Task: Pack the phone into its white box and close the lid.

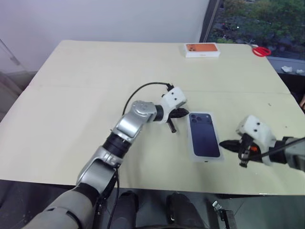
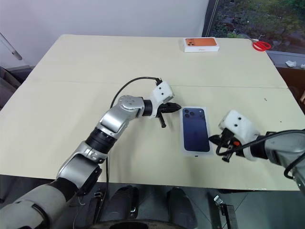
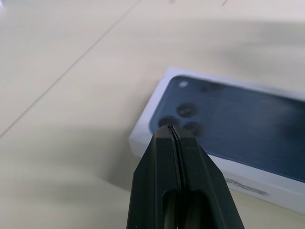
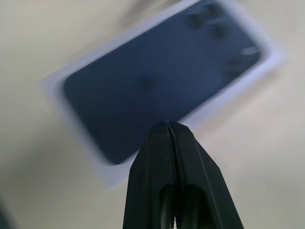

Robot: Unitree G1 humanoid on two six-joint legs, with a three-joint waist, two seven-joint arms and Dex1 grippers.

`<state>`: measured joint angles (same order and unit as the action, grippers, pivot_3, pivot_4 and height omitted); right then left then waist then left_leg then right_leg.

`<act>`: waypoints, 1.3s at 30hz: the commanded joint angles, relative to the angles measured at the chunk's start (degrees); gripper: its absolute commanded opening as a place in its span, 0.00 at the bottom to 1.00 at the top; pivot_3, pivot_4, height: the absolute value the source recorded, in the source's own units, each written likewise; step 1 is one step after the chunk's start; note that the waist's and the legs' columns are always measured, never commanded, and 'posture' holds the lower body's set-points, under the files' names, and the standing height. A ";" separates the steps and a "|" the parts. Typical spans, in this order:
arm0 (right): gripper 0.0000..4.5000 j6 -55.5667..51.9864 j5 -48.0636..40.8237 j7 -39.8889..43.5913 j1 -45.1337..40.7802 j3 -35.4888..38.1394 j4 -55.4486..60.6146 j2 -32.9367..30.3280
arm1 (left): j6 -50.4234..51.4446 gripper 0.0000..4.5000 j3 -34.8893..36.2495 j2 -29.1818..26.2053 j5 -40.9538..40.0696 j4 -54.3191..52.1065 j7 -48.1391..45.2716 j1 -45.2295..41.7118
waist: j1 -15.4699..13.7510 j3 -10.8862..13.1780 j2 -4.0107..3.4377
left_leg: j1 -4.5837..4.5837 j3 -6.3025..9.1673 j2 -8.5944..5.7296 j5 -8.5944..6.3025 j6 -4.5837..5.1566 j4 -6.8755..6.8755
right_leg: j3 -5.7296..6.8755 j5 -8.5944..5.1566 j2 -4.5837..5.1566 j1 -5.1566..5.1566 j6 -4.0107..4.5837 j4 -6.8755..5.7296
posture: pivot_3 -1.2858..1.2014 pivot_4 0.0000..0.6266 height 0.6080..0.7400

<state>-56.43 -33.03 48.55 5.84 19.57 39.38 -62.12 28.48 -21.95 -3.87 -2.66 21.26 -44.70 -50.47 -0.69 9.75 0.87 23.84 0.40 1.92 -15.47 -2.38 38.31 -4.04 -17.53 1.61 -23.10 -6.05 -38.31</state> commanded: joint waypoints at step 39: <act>0.01 25.93 14.77 -15.63 -27.82 -13.66 -34.33 25.84 | -6.43 0.00 36.58 -23.82 -11.60 -26.95 7.59 33.45 | 0.07 -0.06 0.08 | -0.51 0.12 0.02 0.00 -0.04 -0.14 | 0.02 -0.09 0.17 0.39 0.22 -0.08 | 0.52 0.24 0.89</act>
<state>-32.00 -19.11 33.04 -21.59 4.80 5.33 -35.97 22.05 13.80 -27.10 -13.25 -3.52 -37.77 -17.41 -0.62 9.69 0.95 23.30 0.50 1.86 -15.46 -2.42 38.19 -4.04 -17.62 1.87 -22.62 -5.84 -38.32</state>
